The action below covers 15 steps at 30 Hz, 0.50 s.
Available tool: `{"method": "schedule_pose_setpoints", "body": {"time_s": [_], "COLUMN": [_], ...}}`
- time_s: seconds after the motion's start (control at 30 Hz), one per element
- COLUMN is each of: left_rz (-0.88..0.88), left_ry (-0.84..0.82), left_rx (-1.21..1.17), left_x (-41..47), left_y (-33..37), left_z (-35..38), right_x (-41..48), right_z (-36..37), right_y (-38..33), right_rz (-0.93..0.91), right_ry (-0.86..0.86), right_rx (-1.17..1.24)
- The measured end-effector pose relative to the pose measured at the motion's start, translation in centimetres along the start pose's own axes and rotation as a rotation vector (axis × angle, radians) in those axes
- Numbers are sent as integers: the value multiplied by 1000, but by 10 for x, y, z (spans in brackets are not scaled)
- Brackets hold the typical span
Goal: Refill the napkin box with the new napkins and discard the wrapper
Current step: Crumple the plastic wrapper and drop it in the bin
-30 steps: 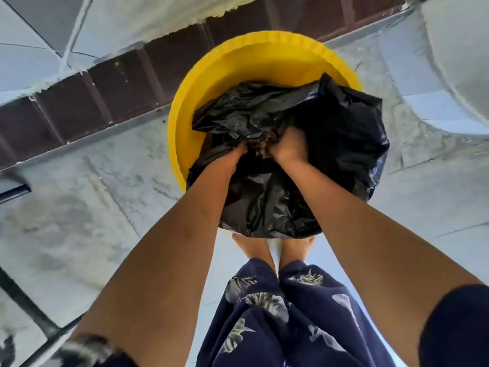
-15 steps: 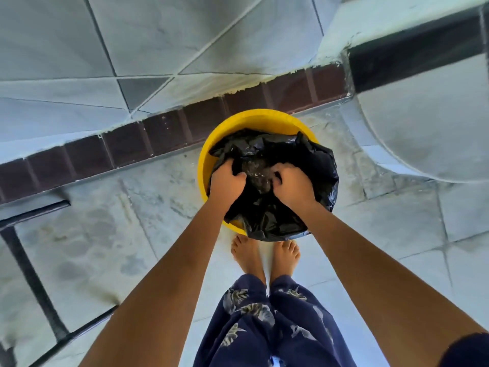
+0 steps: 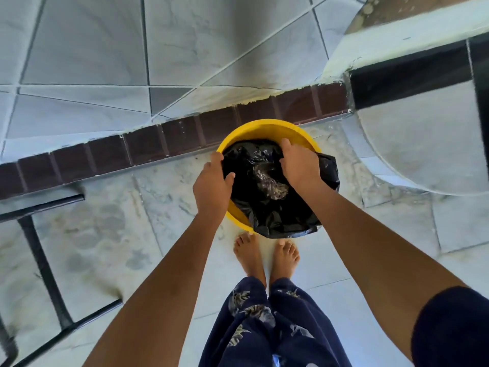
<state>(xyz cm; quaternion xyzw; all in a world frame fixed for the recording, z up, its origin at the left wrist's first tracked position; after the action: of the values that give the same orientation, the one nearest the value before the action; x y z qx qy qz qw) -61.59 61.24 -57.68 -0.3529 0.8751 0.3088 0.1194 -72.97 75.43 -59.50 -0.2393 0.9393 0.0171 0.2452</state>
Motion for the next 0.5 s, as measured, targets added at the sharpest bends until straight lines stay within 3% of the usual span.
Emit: {"method": "schedule_pose_setpoints", "body": {"time_s": [0.23, 0.4, 0.5], "left_rz": [161, 78, -53], "left_ry": [247, 301, 81], "left_rx": [-236, -207, -120], "left_x": [-2, 14, 25], "left_y": [-19, -44, -57], "left_z": [-11, -24, -13], "right_x": [-10, 21, 40], "right_z": [-15, -8, 4], "right_y": [19, 36, 35], "right_rz": [38, 35, 34], "right_ry": [344, 277, 129], "right_rx": [360, 273, 290]}}
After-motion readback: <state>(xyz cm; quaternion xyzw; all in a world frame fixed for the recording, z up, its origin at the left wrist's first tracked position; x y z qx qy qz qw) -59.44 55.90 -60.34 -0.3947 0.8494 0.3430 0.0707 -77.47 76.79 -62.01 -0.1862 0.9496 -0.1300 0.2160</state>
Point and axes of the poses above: each hand's wrist, its own x-axis towards the middle knuckle, its own z-axis out of the palm, y = z × x, the point moved 2 cm from there along x, towards the middle knuckle, and after that the axes turned 8 degrees about -x, right-handed, at the moved point
